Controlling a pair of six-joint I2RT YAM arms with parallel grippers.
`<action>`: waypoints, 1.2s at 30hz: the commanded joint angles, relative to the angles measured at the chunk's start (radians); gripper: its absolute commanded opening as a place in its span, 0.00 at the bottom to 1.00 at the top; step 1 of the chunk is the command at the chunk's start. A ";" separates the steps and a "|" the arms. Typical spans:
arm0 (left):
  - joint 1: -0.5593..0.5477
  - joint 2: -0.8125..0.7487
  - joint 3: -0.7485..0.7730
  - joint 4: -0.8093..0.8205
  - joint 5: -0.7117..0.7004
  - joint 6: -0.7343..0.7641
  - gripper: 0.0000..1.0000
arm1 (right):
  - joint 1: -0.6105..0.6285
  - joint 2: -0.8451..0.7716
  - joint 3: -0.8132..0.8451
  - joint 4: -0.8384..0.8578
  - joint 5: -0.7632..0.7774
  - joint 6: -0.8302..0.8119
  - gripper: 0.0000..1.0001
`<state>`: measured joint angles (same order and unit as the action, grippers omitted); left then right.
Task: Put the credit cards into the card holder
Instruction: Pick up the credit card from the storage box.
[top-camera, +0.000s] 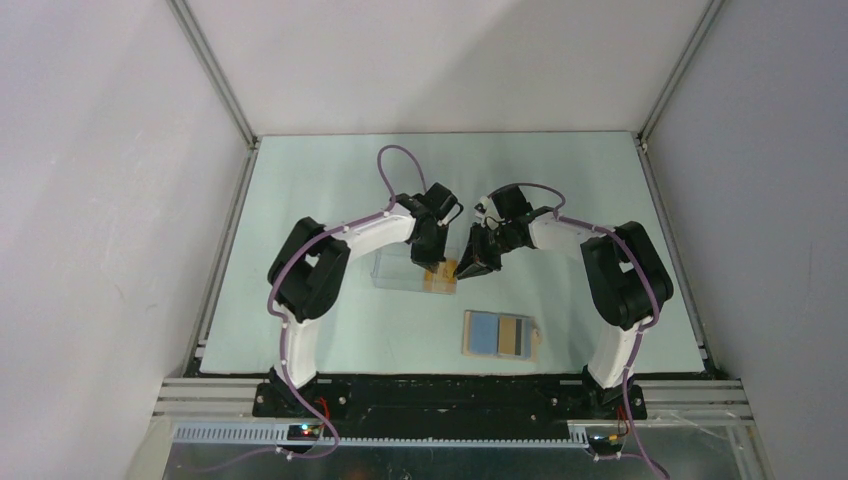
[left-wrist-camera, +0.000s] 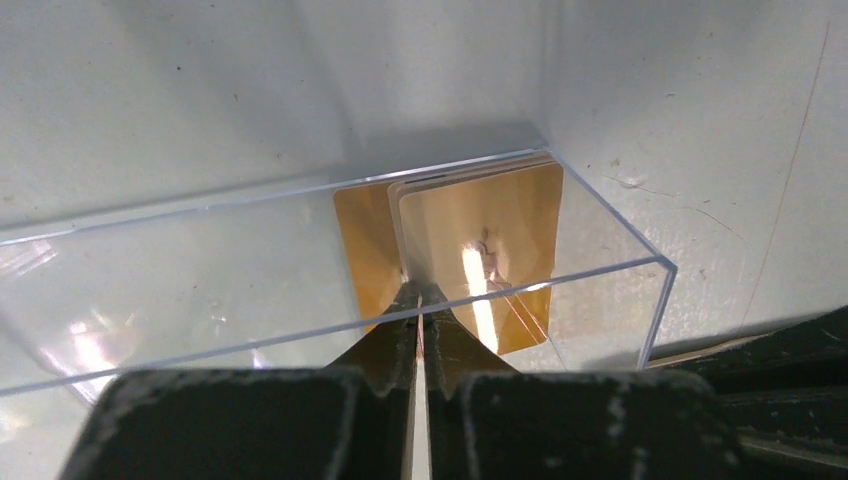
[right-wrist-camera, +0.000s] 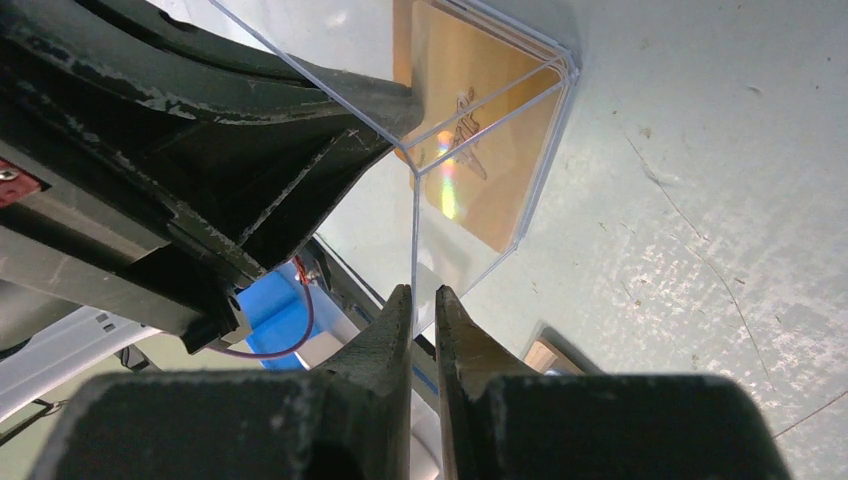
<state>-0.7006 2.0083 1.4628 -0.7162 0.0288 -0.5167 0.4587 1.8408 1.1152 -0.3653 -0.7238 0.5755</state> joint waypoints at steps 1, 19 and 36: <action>-0.020 -0.066 0.059 0.034 0.060 -0.023 0.04 | 0.015 0.033 0.011 -0.019 0.011 -0.026 0.13; -0.020 -0.110 -0.005 0.105 0.169 -0.063 0.15 | 0.015 0.031 0.011 -0.017 0.009 -0.025 0.13; -0.018 -0.074 -0.047 0.103 0.118 -0.058 0.08 | 0.015 0.026 0.011 -0.019 0.008 -0.026 0.13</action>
<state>-0.7181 1.9324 1.4151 -0.6308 0.1532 -0.5751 0.4591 1.8408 1.1152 -0.3653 -0.7242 0.5755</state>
